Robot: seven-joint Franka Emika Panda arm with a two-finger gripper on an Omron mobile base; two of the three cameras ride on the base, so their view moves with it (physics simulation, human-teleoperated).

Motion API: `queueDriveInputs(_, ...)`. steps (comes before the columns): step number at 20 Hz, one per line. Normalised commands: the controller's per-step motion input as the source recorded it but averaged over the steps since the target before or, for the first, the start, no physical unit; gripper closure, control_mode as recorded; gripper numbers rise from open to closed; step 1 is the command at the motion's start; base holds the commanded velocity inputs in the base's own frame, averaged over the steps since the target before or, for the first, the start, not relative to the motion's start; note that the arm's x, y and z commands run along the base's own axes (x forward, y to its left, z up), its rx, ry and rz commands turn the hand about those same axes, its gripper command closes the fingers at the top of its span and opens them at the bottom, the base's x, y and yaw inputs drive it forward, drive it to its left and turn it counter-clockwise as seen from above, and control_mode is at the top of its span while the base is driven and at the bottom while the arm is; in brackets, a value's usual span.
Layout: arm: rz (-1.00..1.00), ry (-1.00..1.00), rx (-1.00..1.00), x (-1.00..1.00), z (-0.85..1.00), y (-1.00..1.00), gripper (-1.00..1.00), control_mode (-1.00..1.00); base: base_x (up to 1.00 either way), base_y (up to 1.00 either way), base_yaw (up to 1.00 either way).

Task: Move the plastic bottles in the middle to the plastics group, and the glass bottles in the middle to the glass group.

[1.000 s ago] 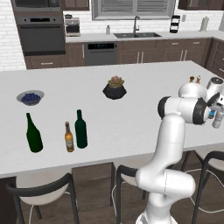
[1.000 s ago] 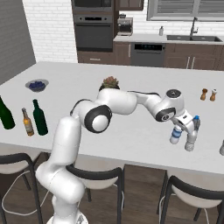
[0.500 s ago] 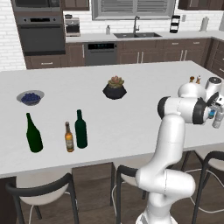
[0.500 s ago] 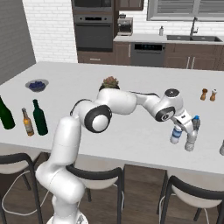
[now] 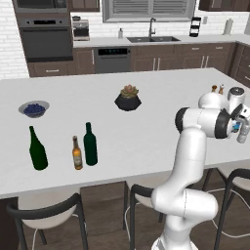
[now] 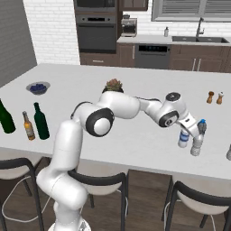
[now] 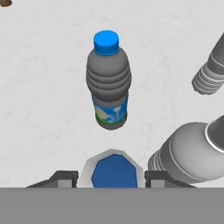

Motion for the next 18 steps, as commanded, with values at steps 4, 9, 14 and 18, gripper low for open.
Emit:
queueDriveInputs(4,-0.05,-0.01,-0.09,0.0,0.0,0.0,1.0,-1.0,0.0,0.0,0.0)
queueDriveInputs(9,-0.02,0.01,-0.04,0.0,-0.08,0.02,1.0,-1.0,0.0,0.0,0.0)
queueDriveInputs(14,0.0,0.04,-0.01,0.0,-0.37,0.12,1.0,-1.0,0.0,0.0,0.0)
queueDriveInputs(18,0.0,0.01,0.0,0.0,-0.24,0.11,1.0,-1.0,0.0,0.0,0.0)
